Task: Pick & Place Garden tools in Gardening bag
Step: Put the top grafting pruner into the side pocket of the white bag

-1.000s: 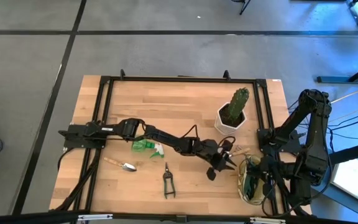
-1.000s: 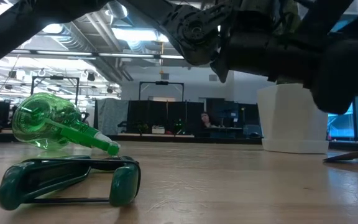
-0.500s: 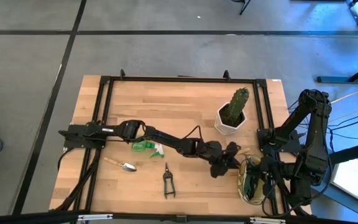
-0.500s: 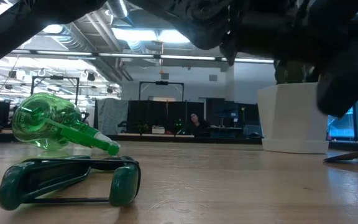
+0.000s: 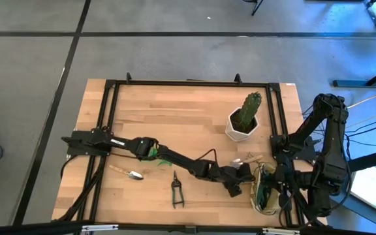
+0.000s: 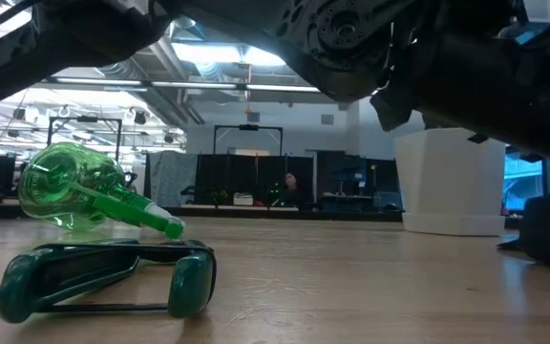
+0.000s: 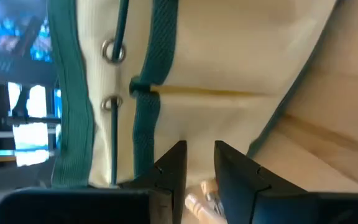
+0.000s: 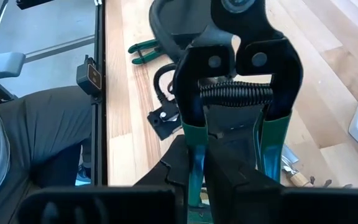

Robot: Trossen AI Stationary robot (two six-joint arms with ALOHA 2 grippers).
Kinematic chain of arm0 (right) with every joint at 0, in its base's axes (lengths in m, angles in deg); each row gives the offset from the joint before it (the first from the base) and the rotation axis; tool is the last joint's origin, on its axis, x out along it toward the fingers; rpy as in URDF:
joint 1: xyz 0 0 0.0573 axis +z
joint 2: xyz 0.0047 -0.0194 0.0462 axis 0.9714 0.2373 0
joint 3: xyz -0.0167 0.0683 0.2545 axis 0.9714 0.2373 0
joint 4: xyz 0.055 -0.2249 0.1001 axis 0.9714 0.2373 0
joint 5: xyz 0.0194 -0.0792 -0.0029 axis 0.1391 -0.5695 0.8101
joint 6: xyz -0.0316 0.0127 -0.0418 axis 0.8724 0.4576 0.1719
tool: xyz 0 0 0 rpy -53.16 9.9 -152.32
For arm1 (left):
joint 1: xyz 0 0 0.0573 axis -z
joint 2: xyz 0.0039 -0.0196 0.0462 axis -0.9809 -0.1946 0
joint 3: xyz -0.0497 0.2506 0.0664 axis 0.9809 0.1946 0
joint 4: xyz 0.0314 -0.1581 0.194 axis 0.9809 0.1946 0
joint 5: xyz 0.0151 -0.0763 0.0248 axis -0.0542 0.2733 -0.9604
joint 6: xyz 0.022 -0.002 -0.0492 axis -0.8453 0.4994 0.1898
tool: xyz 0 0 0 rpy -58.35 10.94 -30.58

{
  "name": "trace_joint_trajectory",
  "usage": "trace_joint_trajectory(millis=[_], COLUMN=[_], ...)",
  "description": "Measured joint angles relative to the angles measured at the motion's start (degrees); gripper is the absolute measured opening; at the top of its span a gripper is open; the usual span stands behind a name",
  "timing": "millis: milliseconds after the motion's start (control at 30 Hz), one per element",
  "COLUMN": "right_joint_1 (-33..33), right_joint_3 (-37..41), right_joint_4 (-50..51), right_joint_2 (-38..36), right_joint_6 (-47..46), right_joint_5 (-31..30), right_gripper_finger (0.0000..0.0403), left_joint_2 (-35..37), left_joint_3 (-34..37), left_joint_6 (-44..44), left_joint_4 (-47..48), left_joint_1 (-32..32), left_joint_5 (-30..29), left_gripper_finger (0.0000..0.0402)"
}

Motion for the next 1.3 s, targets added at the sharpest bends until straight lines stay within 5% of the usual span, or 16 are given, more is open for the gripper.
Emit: trace_joint_trajectory(millis=[433,1067,1300], right_joint_1=[0.32,0.32,0.32], right_joint_3=[0.0,0.0,0.0], right_joint_4=[-1.67,-3.02,-3.0], right_joint_2=[0.0,0.0,0.0], right_joint_6=[0.17,0.74,1.73], right_joint_5=[0.02,0.09,0.17], right_gripper_finger=[0.0028,0.0028,0.0028], left_joint_2=[1.08,5.24,5.4], left_joint_3=[0.28,0.14,0.21], left_joint_6=[-4.99,-13.4,-7.56], left_joint_4=[0.85,-0.62,5.27], left_joint_1=[-0.28,3.03,2.77], left_joint_5=[-12.12,-11.59,-7.2], left_gripper_finger=[0.0075,0.0075,0.0075])
